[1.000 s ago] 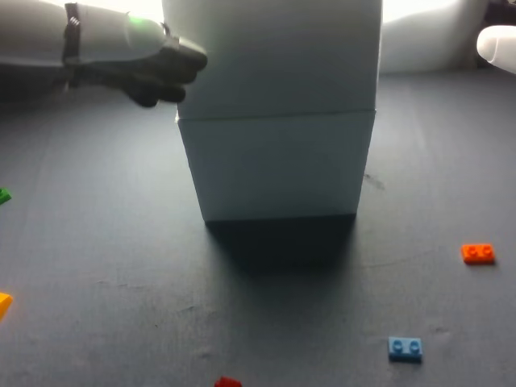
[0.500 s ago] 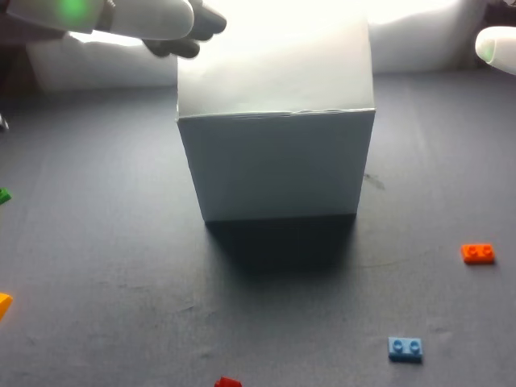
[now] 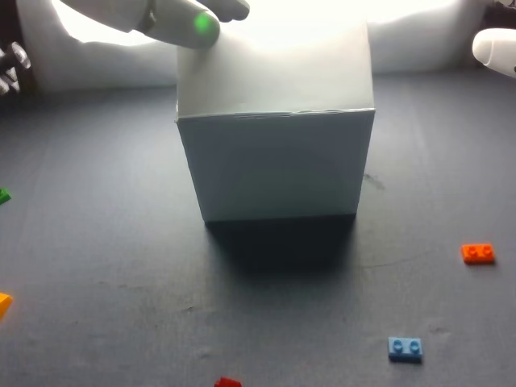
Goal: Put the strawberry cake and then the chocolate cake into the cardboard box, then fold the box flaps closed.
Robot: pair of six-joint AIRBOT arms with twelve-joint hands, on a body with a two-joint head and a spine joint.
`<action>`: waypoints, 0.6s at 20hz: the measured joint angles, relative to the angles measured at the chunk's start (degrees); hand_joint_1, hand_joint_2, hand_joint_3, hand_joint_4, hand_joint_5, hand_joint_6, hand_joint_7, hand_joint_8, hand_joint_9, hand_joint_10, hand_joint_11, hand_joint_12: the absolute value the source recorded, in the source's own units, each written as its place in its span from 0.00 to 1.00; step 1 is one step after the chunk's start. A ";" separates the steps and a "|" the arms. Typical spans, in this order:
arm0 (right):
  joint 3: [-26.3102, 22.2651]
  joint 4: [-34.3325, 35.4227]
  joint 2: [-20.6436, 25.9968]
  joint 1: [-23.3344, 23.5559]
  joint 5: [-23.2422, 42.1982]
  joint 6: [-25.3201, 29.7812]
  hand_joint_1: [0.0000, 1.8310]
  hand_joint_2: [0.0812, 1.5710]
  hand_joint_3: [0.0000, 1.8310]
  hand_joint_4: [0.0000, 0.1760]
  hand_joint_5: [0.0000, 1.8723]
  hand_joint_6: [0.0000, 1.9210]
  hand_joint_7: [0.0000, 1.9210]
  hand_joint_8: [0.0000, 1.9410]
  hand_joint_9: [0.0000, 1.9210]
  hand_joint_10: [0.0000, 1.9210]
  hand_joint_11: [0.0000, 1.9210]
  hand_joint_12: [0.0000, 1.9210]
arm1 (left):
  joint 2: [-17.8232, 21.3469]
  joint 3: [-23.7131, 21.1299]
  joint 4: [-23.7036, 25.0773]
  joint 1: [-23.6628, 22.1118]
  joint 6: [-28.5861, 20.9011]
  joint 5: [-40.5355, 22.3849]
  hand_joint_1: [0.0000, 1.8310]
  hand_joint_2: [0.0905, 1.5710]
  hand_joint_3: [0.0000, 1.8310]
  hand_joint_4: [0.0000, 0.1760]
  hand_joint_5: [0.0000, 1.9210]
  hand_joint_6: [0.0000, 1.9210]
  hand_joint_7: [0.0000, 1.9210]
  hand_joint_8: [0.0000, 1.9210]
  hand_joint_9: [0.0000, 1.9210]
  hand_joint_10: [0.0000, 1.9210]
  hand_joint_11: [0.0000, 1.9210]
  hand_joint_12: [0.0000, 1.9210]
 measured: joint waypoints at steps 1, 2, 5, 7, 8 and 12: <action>0.00 -0.07 0.00 0.00 0.00 0.00 0.00 0.80 0.00 0.00 0.18 0.00 0.21 0.00 0.21 0.00 0.00 0.50 | -1.25 1.33 -0.59 0.00 1.62 -0.33 0.14 0.77 0.00 0.00 0.24 0.00 0.21 0.00 0.24 0.00 0.00 0.66; 0.00 -0.15 0.00 0.00 0.02 0.00 0.00 0.80 0.00 0.00 0.17 0.00 0.20 0.00 0.20 0.00 0.00 0.49 | -2.29 2.56 -1.29 0.00 3.10 -0.61 0.15 0.77 0.00 0.02 0.25 0.01 0.22 0.00 0.25 0.00 0.00 0.66; 0.00 -0.07 0.00 0.00 0.02 0.00 0.00 0.80 0.00 0.00 0.18 0.00 0.21 0.00 0.22 0.01 0.00 0.51 | -4.98 5.16 -3.85 1.09 6.16 -1.18 0.12 0.77 0.00 0.05 0.24 0.01 0.21 0.00 0.24 0.00 0.00 0.66; 0.00 -0.15 0.00 0.00 0.02 0.02 0.00 0.80 0.00 0.00 0.18 0.00 0.22 0.01 0.22 0.01 0.00 0.51 | -5.73 5.88 -5.40 2.97 7.41 -1.53 0.11 0.78 0.00 0.04 0.24 0.00 0.21 0.00 0.24 0.00 0.00 0.65; 0.00 -0.24 0.00 0.00 0.04 0.02 0.00 0.80 0.00 0.00 0.18 0.00 0.22 0.00 0.22 0.00 0.00 0.50 | -5.73 5.88 -6.49 4.50 7.96 -1.68 0.12 0.78 0.00 0.03 0.24 0.00 0.21 0.00 0.24 0.00 0.00 0.65; 0.00 -0.31 -0.02 0.00 0.04 0.02 0.00 0.81 0.00 0.00 0.19 0.00 0.21 0.00 0.21 0.00 0.00 0.50 | -6.03 5.75 -9.92 7.82 9.01 -0.98 0.12 0.78 0.00 0.01 0.25 0.00 0.22 0.00 0.24 0.00 0.00 0.67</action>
